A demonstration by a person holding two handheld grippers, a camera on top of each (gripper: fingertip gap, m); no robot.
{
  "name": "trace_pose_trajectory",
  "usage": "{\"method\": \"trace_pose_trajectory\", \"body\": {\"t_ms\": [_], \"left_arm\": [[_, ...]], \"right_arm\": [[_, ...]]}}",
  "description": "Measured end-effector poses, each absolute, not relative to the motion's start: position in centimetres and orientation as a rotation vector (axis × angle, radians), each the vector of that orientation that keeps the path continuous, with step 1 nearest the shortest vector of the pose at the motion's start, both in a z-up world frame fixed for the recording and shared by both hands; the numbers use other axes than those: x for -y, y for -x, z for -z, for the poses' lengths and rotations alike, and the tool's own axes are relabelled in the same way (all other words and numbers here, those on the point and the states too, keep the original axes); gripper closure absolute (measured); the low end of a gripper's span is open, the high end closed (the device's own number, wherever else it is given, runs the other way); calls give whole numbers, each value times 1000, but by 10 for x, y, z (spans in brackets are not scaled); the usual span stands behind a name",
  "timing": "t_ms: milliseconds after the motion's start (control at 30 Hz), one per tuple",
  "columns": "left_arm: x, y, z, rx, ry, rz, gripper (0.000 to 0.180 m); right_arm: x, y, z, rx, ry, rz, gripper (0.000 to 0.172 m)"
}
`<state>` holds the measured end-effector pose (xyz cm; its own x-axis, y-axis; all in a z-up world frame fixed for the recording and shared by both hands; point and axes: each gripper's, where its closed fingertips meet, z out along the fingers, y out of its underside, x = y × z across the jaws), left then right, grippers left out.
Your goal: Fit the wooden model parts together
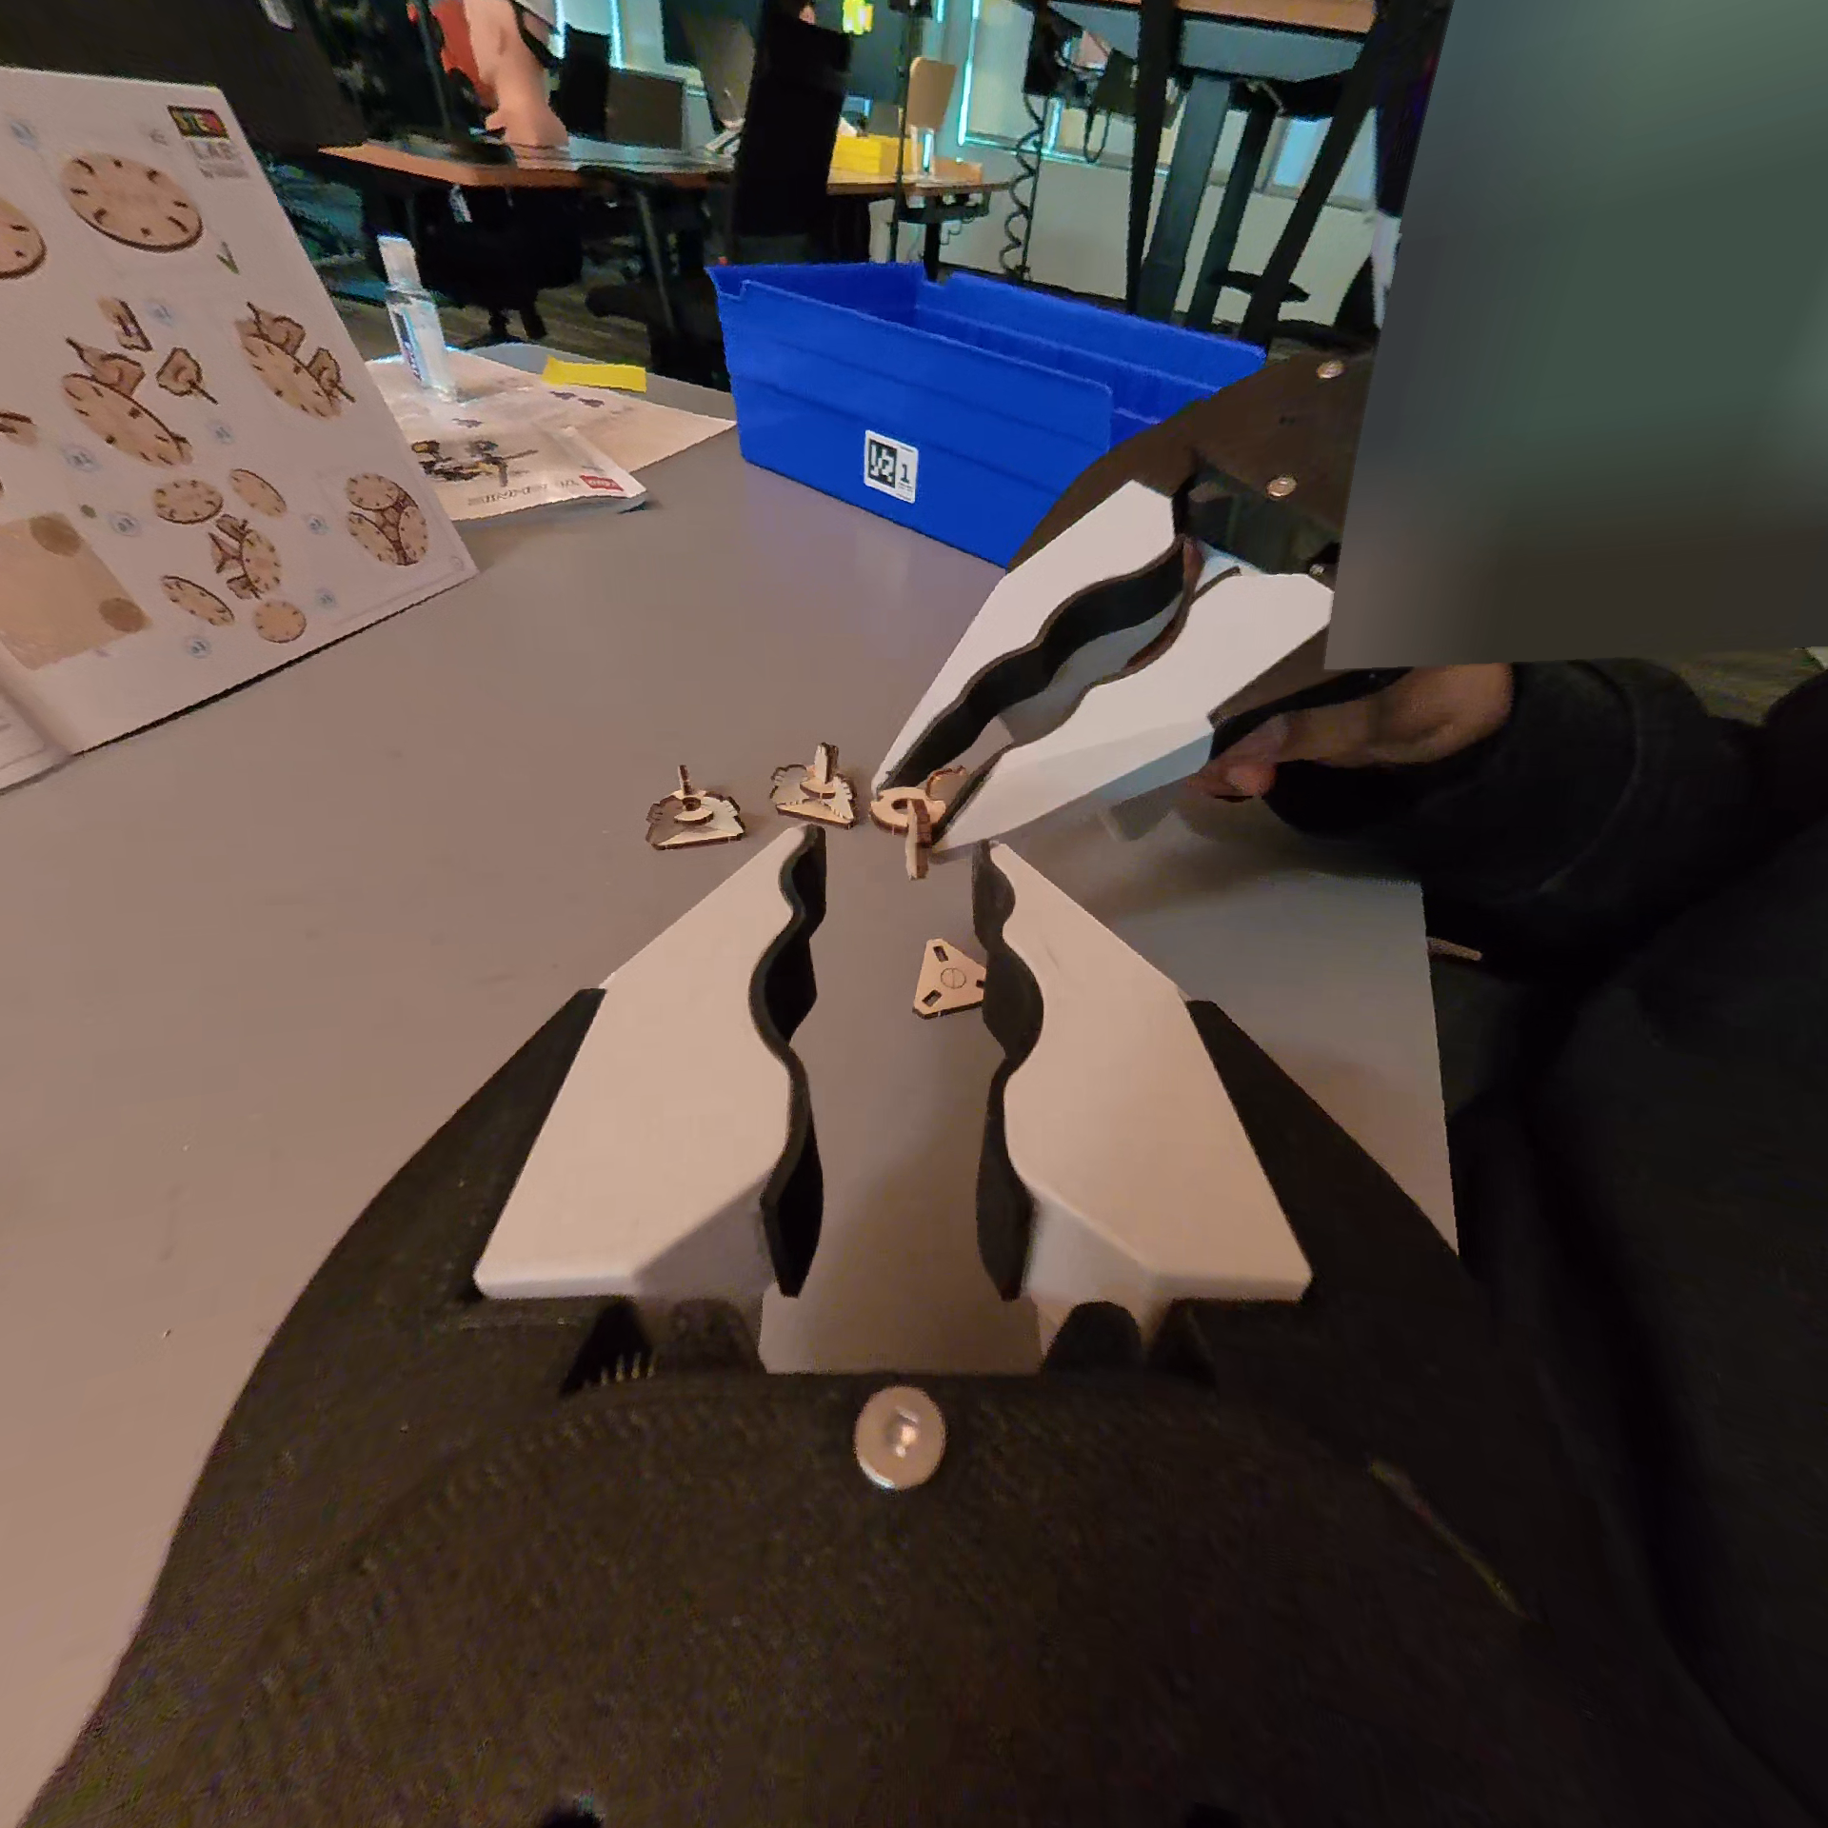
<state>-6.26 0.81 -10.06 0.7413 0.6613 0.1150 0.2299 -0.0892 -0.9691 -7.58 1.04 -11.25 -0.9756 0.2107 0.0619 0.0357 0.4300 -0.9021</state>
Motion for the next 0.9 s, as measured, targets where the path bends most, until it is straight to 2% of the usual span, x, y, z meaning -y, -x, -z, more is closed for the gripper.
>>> {"method": "trace_pose_trajectory", "body": {"t_ms": [300, 433, 600, 800, 900], "left_arm": [[-7, 63, 101, 734, 1647, -374, 154], [-8, 62, 102, 730, 1659, -379, 154], [-8, 62, 101, 729, 1655, -382, 155], [-6, 63, 101, 738, 1641, -372, 155], [-6, 64, 100, 743, 1635, -363, 155]], "right_arm": [[-23, 88, 130, 2606, 293, -1499, 156], [-10, 62, 140, 2721, 200, -1528, 156], [-1, 55, 170, 2757, 157, -1326, 156], [4, 45, 175, 2772, 93, -1297, 156], [3, 45, 178, 2795, 101, -1281, 150]]}}
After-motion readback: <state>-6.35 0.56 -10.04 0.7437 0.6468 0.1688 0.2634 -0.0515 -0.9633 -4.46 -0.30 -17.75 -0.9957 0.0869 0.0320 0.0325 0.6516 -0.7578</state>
